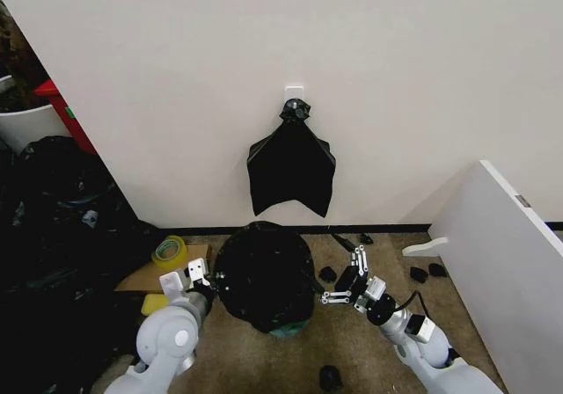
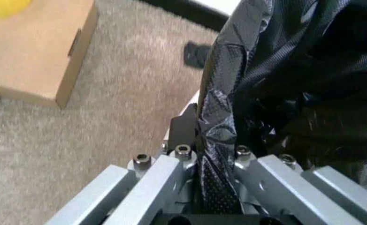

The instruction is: Place the garbage bag over the trash bin.

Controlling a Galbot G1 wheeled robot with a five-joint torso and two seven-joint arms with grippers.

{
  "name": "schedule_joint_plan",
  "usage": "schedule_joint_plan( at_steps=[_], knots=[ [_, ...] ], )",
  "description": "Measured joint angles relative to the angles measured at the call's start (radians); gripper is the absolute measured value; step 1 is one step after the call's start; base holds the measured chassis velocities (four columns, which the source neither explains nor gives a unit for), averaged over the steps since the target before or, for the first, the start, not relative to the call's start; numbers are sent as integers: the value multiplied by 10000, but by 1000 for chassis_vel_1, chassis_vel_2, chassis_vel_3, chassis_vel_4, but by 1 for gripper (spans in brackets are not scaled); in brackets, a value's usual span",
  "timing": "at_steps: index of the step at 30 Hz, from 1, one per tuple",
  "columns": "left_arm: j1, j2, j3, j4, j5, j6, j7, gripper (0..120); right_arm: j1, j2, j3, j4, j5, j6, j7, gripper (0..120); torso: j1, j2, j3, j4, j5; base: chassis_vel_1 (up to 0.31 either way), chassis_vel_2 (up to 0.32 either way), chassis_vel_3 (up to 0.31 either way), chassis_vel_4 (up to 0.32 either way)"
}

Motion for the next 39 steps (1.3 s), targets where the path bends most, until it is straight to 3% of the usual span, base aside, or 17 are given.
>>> schedule_joint_plan(
  at_steps=[10,15,21,24,26,27,29,30,33,35,37,38,39],
  knots=[
    [185,14,44,-337,128,68,-88,34,-64,19,11,9,-81,-6,-28,100,0,0,0,0,1,0,0,0,0],
    [476,271,-272,-1444,186,76,-439,53,-108,18,75,35,-156,-9,82,100,0,0,0,1,0,0,0,0,0],
    [825,445,-521,-2880,184,279,-1085,77,-174,124,104,116,-946,-11,1466,100,0,0,0,1,0,0,0,0,0],
    [906,441,-571,-3102,205,247,-1133,86,-204,164,124,174,-1136,-28,1795,100,0,0,0,1,1,0,0,0,0],
    [1042,406,-606,-3289,768,-661,-697,95,-300,213,144,424,-1863,-279,3074,100,0,0,0,1,-1,0,0,0,0],
    [1042,406,-606,-3289,768,-661,-697,95,-300,213,144,424,-1863,-279,3074,100,0,0,0,1,-1,0,0,0,0],
    [1234,284,-633,-2862,3002,-3781,944,100,-500,330,254,990,-2820,-1074,5199,100,0,0,0,-1,2,0,0,0,0],
    [1234,284,-633,-2862,3002,-3781,944,100,-500,330,254,990,-2820,-1074,5199,100,0,0,0,-1,2,0,0,0,0],
    [1337,-72,-693,-2160,4803,-6746,2697,100,-836,572,704,1936,-3021,-2382,6682,100,0,0,0,2,-1,0,0,0,0],
    [1351,-148,-705,-2089,4985,-7091,2930,100,-919,616,865,2113,-3071,-2680,6852,100,0,0,0,0,-2,0,0,0,0],
    [1543,-362,-767,-1974,5484,-8120,3945,100,-1160,771,1523,2730,-3611,-4025,7667,100,0,0,0,-2,2,0,0,0,0],
    [1666,-461,-822,-1981,5631,-8334,4211,100,-1261,825,1714,3005,-3732,-4642,8225,100,0,0,0,0,-2,0,0,0,0],
    [1666,-461,-822,-1981,5631,-8334,4211,100,-1261,825,1714,3005,-3732,-4642,8225,100,0,0,0,0,-2,0,0,0,0]
  ],
)
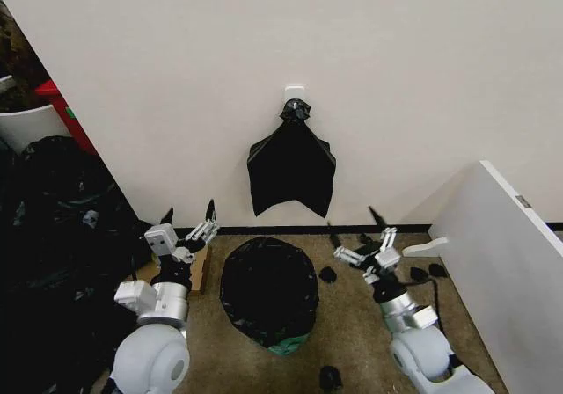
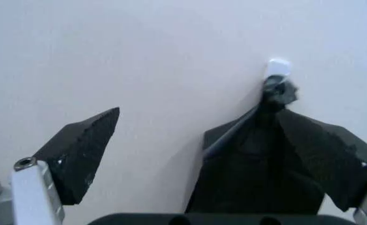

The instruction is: Place the garbage bag over the trash bin.

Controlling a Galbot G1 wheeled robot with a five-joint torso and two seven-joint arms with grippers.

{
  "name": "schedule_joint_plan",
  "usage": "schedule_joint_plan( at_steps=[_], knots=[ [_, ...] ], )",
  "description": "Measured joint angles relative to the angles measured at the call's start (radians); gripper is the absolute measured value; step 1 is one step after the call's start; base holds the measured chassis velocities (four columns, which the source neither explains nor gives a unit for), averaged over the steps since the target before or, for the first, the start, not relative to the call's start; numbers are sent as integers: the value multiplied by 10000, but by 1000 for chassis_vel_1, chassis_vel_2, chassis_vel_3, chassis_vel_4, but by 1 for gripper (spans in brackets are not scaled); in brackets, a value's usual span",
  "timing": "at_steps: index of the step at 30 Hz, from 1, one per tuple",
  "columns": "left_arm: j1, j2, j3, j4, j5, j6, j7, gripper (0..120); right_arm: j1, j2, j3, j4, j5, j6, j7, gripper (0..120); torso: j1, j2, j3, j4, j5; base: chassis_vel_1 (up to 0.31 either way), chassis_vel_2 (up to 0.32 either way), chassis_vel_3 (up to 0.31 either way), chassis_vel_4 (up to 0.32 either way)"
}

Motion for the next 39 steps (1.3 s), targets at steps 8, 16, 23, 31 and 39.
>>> schedule_joint_plan(
  at_steps=[8,16,23,31,39],
  knots=[
    [559,-850,-72,78,1086,-300,350,100,-528,1010,687,1105,-194,-1482,2099,100,0,0,0,0,3,0,0,0,0],
    [806,-1342,-20,449,1409,-542,331,100,-521,1046,690,1168,122,-1096,1302,100,0,0,0,1,2,0,0,0,0],
    [1100,-1507,16,114,1436,-543,312,100,-614,1143,665,1119,74,-865,808,100,0,0,1,0,2,0,0,0,0],
    [1381,-1395,-156,-114,1408,-546,246,100,-675,1189,569,1110,-57,-694,621,100,0,0,1,2,2,0,0,0,0],
    [1549,-1567,-168,-296,1422,-536,246,100,-748,1106,557,1155,-11,-661,302,100,0,0,1,0,2,0,0,0,0]
  ],
)
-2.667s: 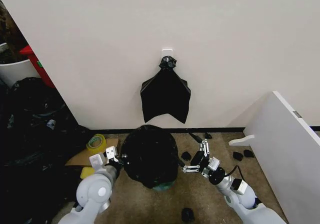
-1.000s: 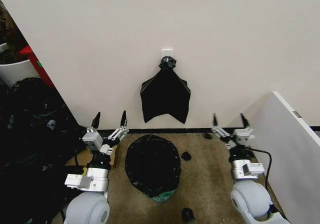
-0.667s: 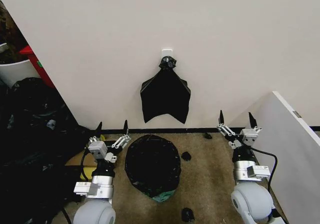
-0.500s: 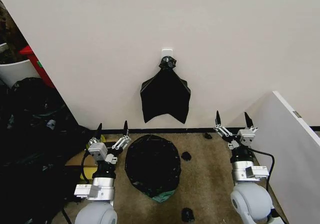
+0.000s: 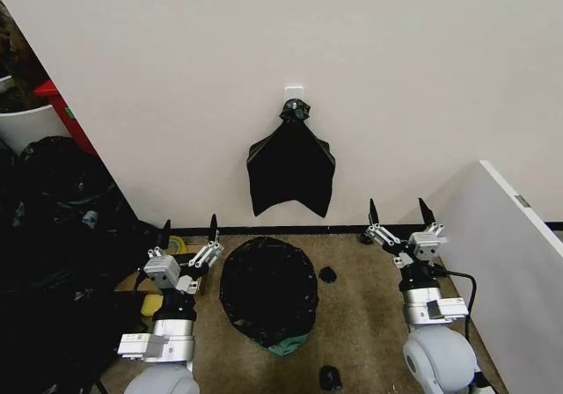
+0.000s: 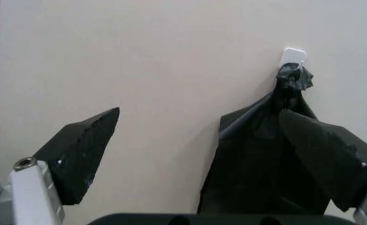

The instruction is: Place the garbage bag over the trash bin.

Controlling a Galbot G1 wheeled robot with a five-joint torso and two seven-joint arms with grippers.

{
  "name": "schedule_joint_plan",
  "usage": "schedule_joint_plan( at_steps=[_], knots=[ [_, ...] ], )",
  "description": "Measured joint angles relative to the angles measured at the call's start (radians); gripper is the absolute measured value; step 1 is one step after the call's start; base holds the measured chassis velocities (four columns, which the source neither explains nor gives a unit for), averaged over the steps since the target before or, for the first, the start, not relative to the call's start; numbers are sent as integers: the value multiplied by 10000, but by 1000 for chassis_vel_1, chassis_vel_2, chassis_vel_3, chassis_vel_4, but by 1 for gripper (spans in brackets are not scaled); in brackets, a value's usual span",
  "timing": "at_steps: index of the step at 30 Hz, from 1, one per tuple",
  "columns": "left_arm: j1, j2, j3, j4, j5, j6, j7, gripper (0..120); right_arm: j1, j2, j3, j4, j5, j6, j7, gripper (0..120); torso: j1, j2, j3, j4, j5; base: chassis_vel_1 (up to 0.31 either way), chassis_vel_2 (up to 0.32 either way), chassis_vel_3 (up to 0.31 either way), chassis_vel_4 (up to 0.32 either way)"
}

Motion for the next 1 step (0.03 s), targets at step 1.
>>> schedule_joint_plan(
  at_steps=[1],
  knots=[
    [-3,-52,-1,0,53,6,0,100,9,8,1,-28,-59,57,-9,100,0,0,0,0,0,0,0,0,0]
  ],
)
